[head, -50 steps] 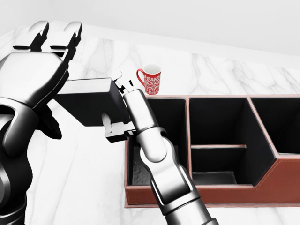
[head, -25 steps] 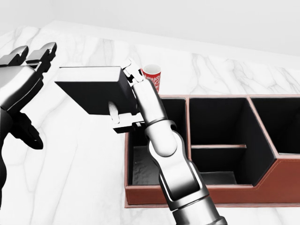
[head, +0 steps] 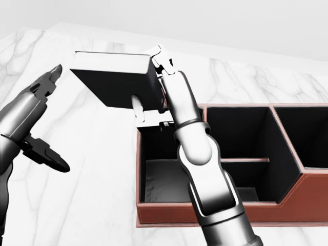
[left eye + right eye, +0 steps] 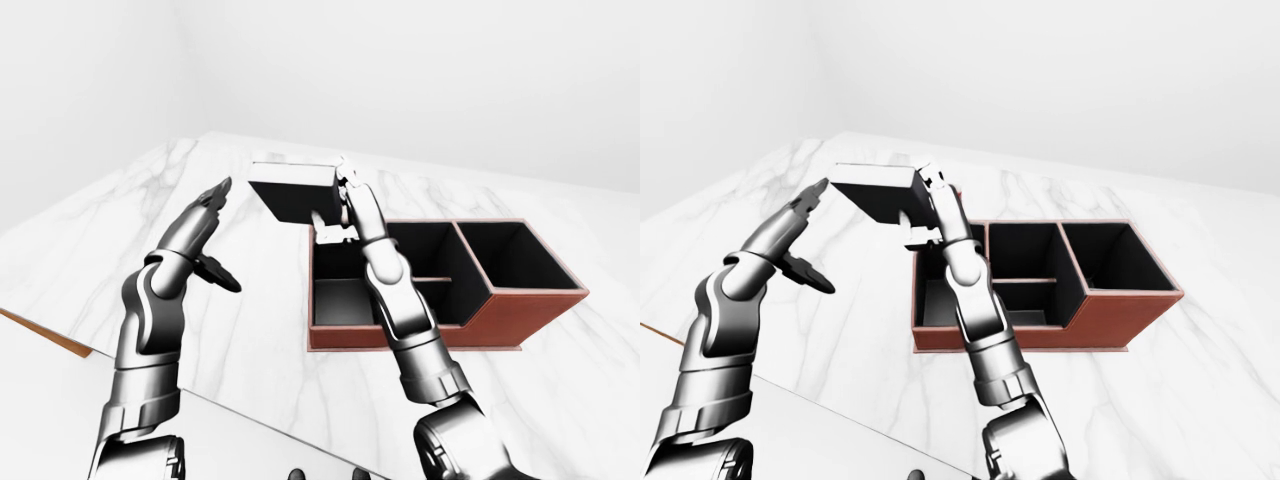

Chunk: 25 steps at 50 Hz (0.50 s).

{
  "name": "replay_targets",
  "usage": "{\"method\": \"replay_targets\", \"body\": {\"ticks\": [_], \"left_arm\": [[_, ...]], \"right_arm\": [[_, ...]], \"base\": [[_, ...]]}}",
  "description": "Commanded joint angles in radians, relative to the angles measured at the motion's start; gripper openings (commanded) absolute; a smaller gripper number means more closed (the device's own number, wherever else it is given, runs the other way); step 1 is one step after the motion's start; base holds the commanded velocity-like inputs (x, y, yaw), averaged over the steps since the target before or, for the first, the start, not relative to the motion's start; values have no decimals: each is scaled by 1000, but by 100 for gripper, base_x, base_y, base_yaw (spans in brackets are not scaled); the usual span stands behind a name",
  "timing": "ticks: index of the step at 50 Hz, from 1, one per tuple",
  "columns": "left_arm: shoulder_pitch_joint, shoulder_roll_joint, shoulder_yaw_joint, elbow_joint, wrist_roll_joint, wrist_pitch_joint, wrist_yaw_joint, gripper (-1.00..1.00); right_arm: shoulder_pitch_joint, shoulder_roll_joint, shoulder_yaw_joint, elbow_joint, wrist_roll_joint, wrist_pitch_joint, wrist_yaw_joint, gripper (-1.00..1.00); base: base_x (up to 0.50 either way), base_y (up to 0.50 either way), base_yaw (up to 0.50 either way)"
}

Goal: Pick up the book and place it in the right compartment of the caddy.

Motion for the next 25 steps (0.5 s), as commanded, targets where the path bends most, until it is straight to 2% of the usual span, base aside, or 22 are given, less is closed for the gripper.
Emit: {"method": "replay_targets", "body": {"ticks": [1, 11, 12, 19, 22, 25], "left_arm": [[30, -8, 26, 92, -248, 0, 109, 100], [74, -16, 44, 137, -380, 0, 161, 100], [77, -11, 45, 148, -389, 0, 168, 100], [96, -7, 76, 140, -512, 0, 173, 100], [108, -4, 81, 158, -541, 0, 190, 100], [111, -5, 80, 161, -562, 0, 195, 100]], "right_arm": [[1, -29, -20, -189, 42, 0, -18, -100], [-2, -51, -33, -236, 52, 0, -13, -100], [28, -53, -30, -210, 54, 0, -20, -100], [11, -78, -53, -296, 65, 0, -7, -100], [41, -91, -60, -291, 74, 0, -13, -100], [18, -109, -77, -340, 81, 0, -3, -100]], "base": [[0, 0, 0], [0, 0, 0], [0, 0, 0], [0, 0, 0], [0, 0, 0], [0, 0, 0]]}}
